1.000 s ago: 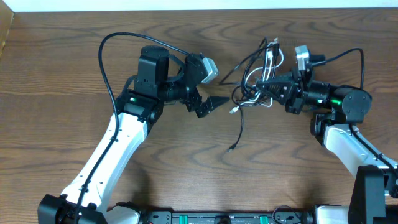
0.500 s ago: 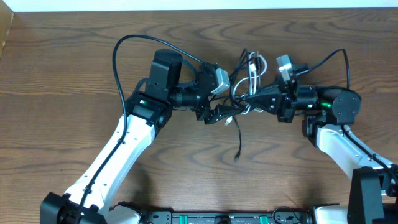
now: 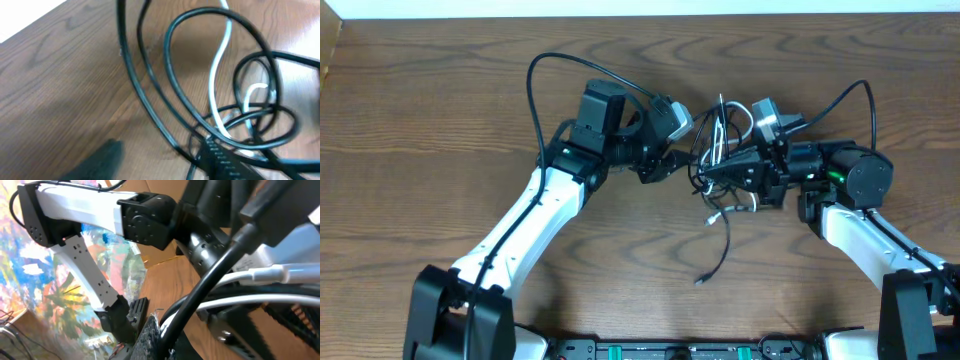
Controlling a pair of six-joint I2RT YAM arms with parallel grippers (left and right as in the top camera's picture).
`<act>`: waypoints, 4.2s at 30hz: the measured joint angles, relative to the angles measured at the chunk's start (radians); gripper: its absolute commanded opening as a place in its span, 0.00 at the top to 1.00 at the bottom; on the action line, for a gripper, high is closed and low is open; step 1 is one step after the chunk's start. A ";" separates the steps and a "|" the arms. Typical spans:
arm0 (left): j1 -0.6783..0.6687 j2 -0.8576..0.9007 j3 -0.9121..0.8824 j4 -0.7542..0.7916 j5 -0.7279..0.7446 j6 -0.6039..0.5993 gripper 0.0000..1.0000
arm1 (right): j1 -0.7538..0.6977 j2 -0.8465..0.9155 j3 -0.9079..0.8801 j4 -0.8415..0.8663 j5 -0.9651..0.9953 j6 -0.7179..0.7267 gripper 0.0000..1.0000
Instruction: Untangle cables
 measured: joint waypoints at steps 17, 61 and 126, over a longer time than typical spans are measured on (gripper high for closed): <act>0.013 0.004 0.008 -0.024 -0.209 -0.006 0.92 | 0.006 0.013 -0.001 0.001 0.023 0.011 0.99; 0.257 0.004 0.014 -0.030 -0.578 -0.161 0.92 | -0.634 0.013 -0.002 -0.161 0.007 0.171 0.99; 0.391 -0.202 0.014 -0.083 -0.508 -0.235 0.93 | 0.132 0.010 0.002 -1.200 0.560 -0.764 0.01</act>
